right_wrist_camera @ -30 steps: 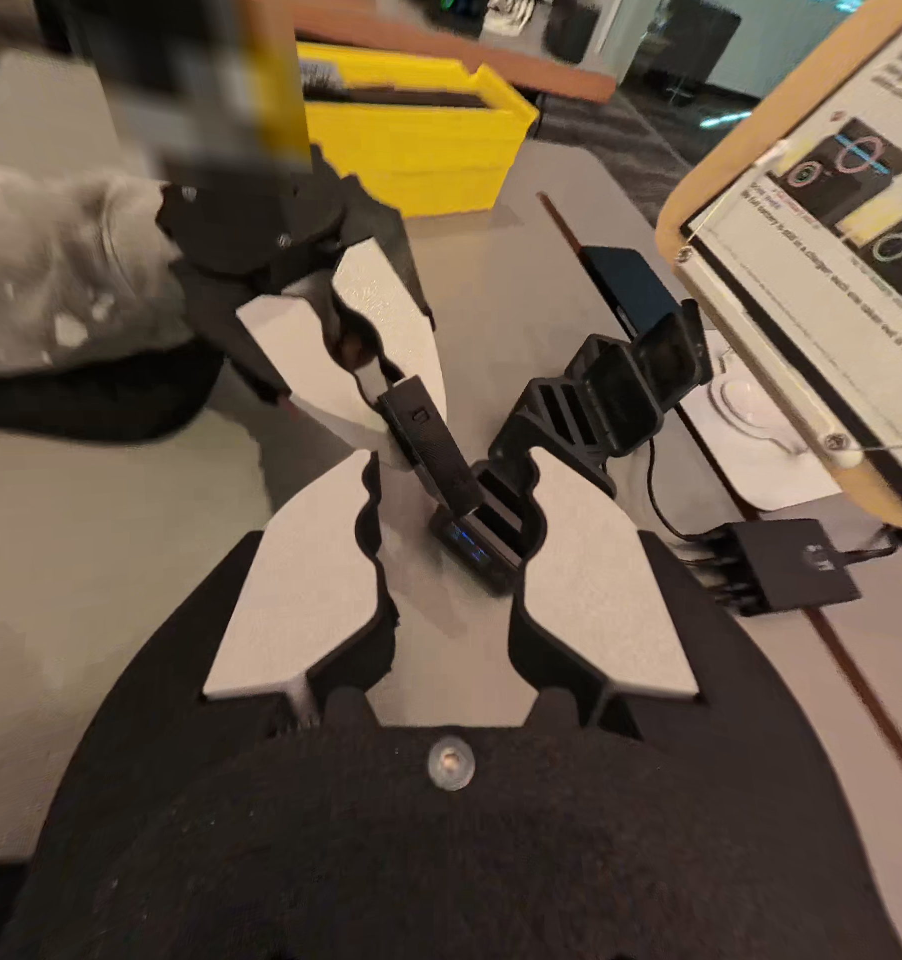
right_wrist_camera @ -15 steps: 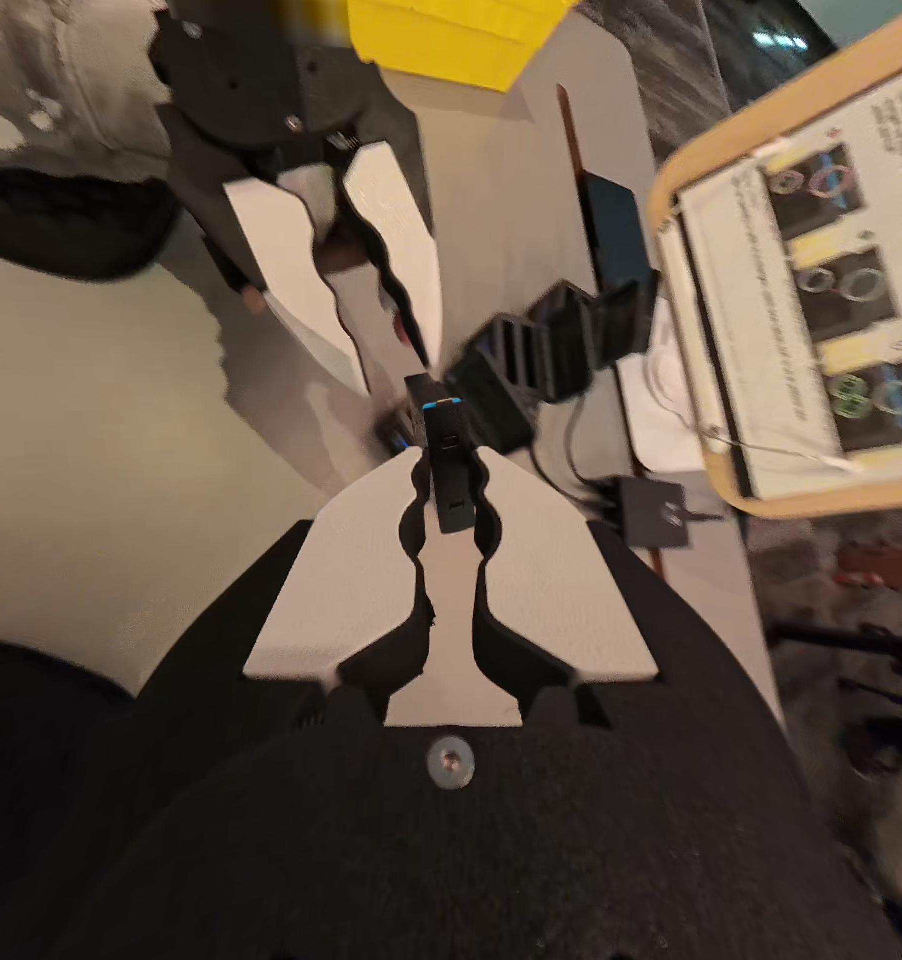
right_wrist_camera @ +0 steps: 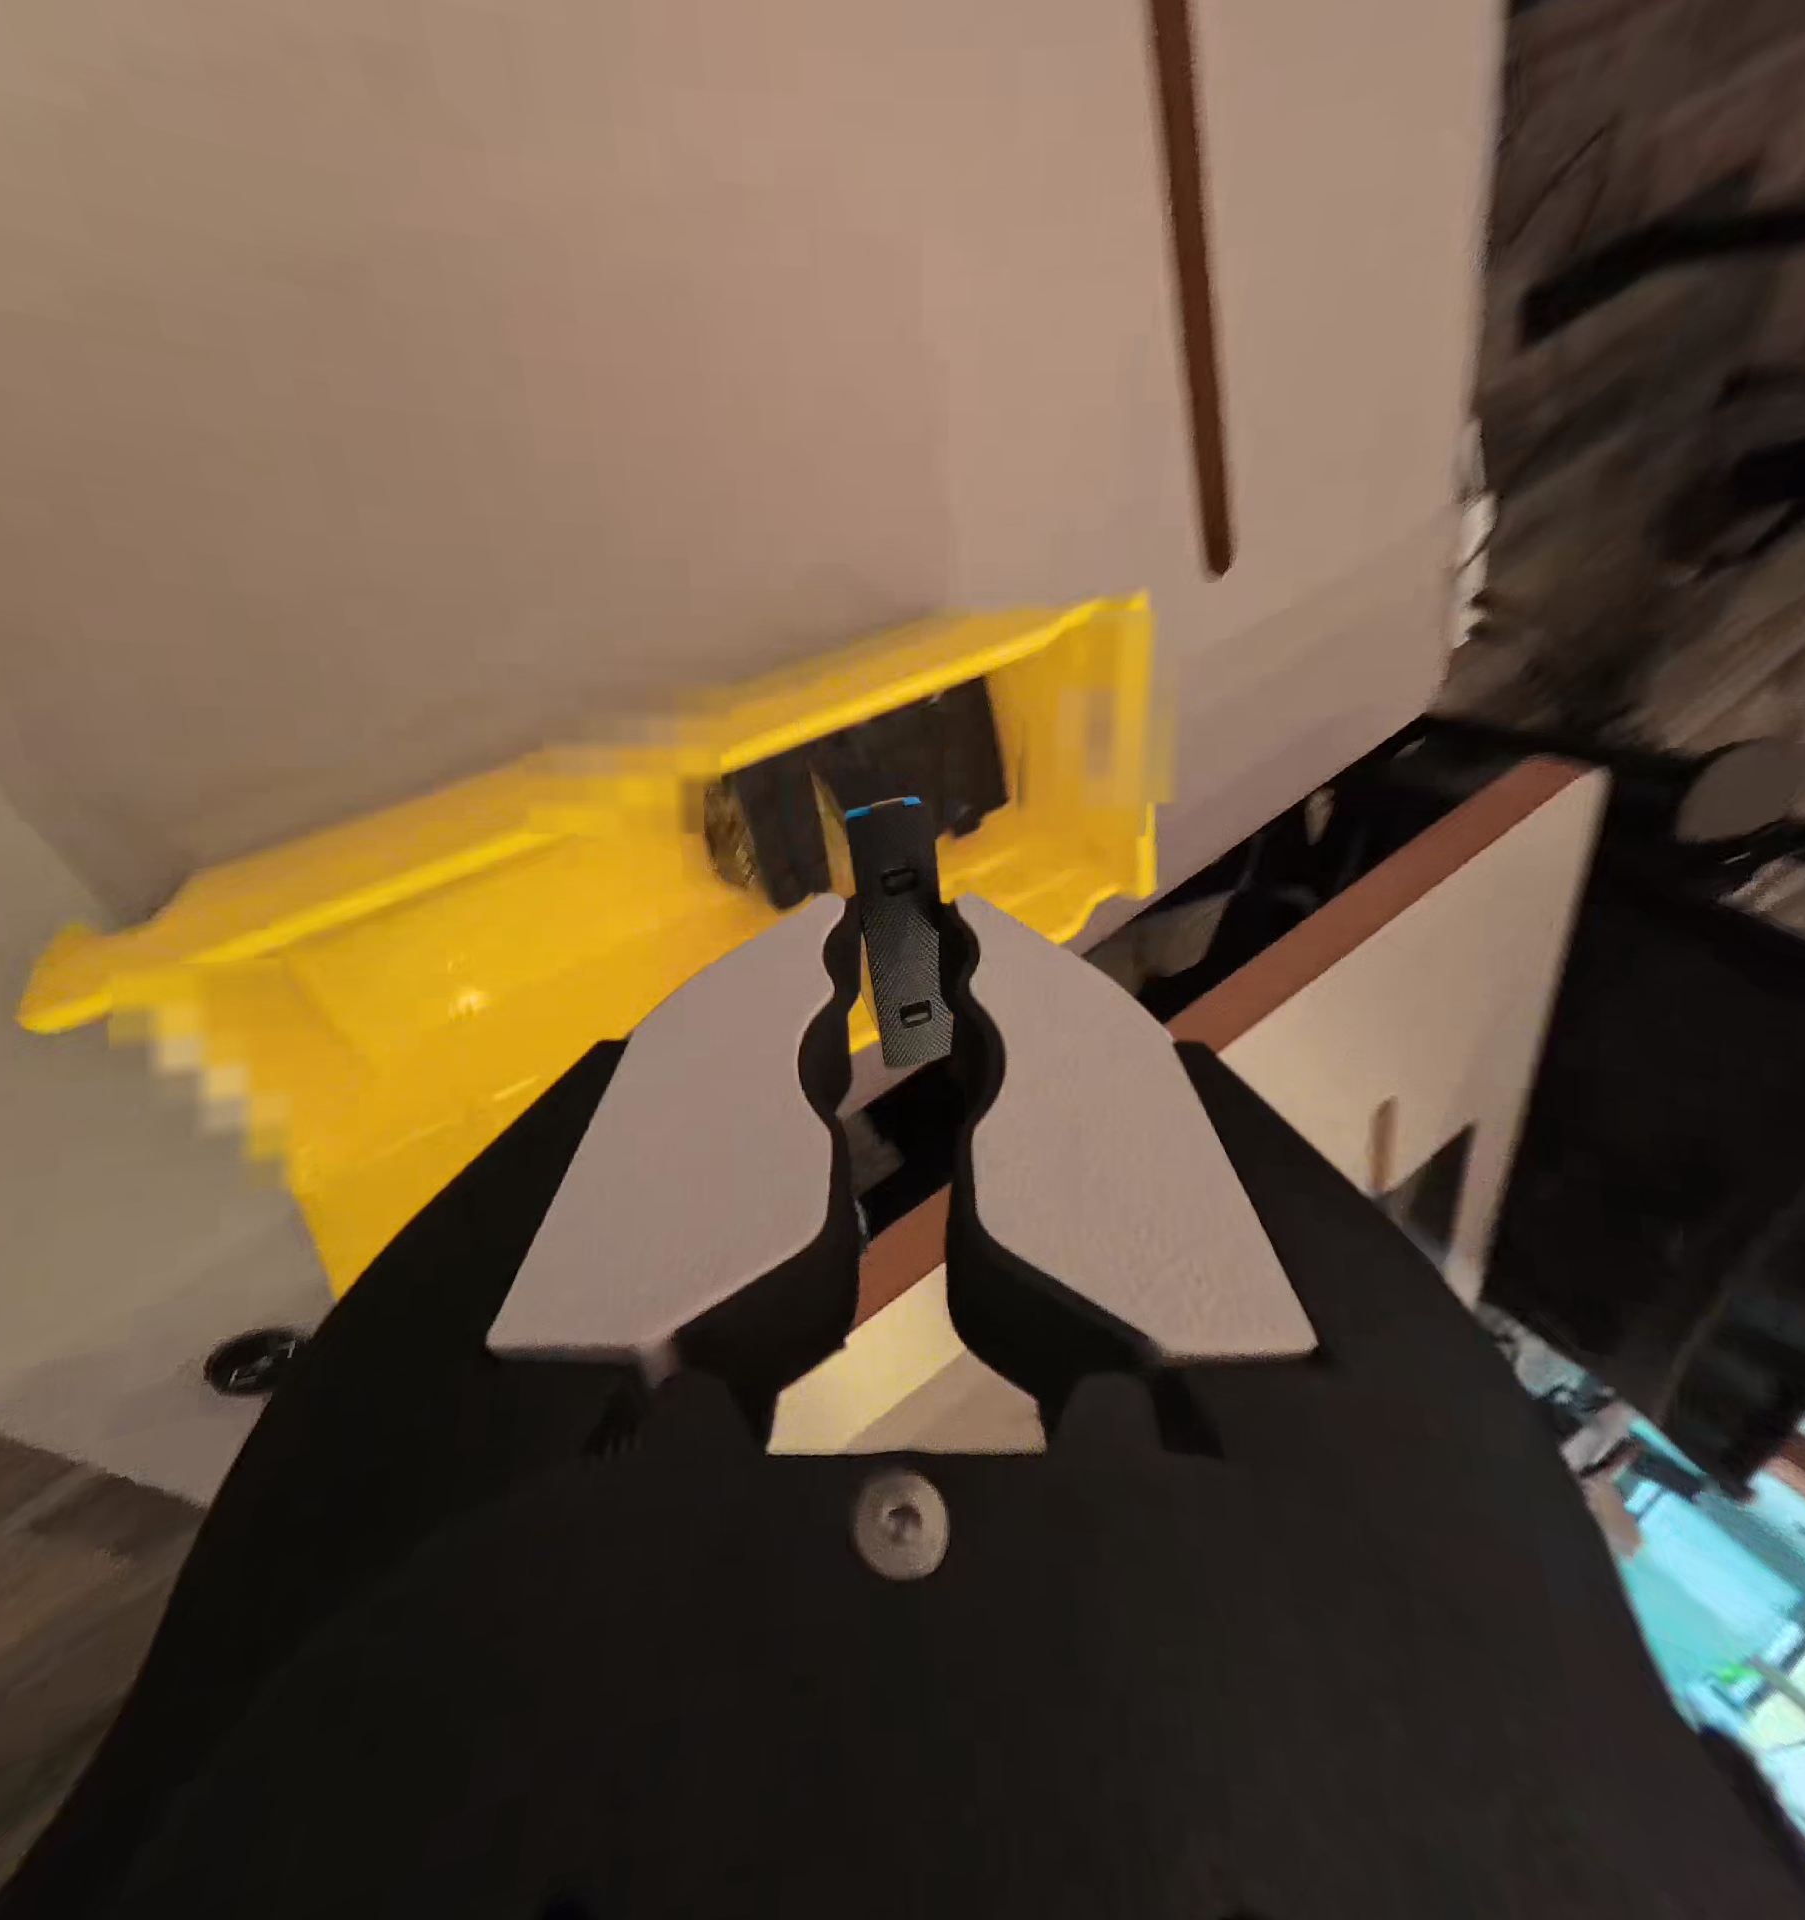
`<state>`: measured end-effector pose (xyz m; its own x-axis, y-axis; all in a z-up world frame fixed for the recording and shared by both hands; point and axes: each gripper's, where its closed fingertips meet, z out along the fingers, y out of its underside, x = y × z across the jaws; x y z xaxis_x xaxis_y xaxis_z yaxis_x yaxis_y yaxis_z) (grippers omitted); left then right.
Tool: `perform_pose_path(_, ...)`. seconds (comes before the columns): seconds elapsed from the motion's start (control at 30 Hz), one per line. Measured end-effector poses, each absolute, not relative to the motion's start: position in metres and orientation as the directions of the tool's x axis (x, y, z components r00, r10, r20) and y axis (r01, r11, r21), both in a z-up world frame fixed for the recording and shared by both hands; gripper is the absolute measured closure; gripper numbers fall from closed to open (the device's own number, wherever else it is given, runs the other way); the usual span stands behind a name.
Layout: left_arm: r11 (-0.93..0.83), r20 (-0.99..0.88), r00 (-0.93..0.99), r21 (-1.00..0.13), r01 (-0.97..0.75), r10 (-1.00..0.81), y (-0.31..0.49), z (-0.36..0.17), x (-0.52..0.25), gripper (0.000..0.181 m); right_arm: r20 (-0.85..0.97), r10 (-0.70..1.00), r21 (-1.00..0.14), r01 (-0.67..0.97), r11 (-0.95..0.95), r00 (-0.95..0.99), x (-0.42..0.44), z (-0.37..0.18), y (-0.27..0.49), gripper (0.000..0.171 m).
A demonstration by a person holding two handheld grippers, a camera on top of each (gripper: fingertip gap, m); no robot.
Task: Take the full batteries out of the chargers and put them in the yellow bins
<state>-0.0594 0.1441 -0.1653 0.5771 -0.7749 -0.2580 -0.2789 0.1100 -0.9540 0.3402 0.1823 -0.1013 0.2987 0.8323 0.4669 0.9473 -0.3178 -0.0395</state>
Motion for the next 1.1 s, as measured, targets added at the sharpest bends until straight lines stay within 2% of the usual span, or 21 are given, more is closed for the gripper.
perform_pose_path(0.27, 0.059, -0.25, 0.627, -0.949, -0.308, -0.738, 0.156, -0.176, -0.069, 0.158, 0.291, 0.879, -0.003, 0.919, -0.393, 0.377, 0.376, -0.193, 0.159, 0.157)
perform_pose_path(0.47, 0.043, -0.262, 0.636, -0.94, -0.338, -0.725, 0.16, -0.185, -0.072, 0.16, 0.258, 0.894, 0.022, 0.923, -0.385, 0.367, 0.381, -0.226, 0.157, 0.157)
perform_pose_path(0.9, 0.03, -0.269, 0.636, -0.932, -0.361, -0.723, 0.163, -0.193, -0.073, 0.161, 0.317, 0.905, 0.048, 0.948, -0.314, 0.283, 0.381, -0.237, 0.174, 0.157)
perform_pose_path(1.1, 0.02, -0.269, 0.651, -0.932, -0.363, -0.71, 0.166, -0.194, -0.076, 0.161, 0.417, 0.858, -0.033, 0.948, -0.317, 0.302, 0.377, -0.211, 0.188, 0.155)
